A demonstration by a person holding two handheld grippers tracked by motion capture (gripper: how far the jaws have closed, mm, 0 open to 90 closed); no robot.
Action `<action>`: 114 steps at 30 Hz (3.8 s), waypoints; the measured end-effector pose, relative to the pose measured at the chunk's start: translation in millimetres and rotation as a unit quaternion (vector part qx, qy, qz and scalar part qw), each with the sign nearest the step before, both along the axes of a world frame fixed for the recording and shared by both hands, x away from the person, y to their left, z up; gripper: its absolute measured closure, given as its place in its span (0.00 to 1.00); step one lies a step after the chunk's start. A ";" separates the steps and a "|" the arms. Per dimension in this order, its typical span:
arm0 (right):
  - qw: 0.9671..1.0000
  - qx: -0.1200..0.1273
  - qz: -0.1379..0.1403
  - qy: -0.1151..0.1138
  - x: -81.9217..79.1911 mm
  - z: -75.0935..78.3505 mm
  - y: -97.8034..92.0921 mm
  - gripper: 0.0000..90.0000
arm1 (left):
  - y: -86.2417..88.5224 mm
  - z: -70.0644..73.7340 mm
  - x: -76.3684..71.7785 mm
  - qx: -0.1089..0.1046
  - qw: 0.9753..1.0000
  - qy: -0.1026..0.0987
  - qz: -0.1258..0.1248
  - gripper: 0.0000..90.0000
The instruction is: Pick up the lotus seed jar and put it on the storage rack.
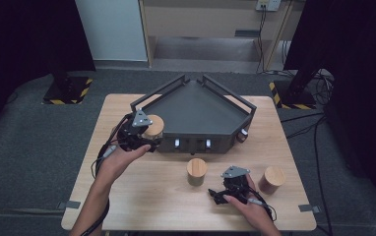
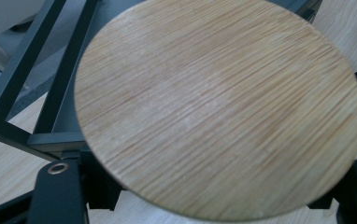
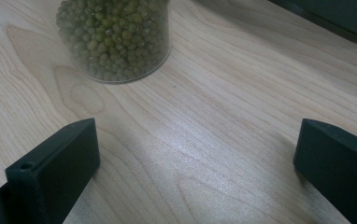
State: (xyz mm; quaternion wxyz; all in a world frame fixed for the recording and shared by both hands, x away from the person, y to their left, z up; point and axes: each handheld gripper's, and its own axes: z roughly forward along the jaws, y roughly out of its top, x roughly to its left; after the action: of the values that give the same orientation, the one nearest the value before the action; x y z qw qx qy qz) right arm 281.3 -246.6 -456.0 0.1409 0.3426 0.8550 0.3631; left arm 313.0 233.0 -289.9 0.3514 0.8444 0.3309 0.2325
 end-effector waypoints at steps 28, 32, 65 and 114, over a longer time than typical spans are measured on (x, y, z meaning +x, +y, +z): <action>1.000 0.000 0.000 0.000 0.0 0.0 -0.1 0.01 | -6.9 4.1 25.2 -0.001 1.000 -0.002 0.002 0.27; 1.000 0.000 0.000 0.000 0.0 0.0 0.0 0.01 | -10.0 3.8 30.5 0.001 1.000 0.000 0.001 0.27; 1.000 0.001 0.000 0.000 0.0 -0.1 -0.1 0.01 | -32.0 0.4 72.6 -0.002 1.000 0.006 0.009 0.27; 1.000 0.000 0.000 0.001 0.0 0.1 0.0 0.01 | -25.7 -28.0 108.9 -0.036 0.999 0.034 0.014 0.27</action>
State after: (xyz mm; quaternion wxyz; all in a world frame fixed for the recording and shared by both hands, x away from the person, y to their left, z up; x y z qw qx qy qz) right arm 281.4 -246.7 -456.0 0.1403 0.3430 0.8548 0.3633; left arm 421.8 207.3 -317.8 0.3671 0.8340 0.3622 0.1964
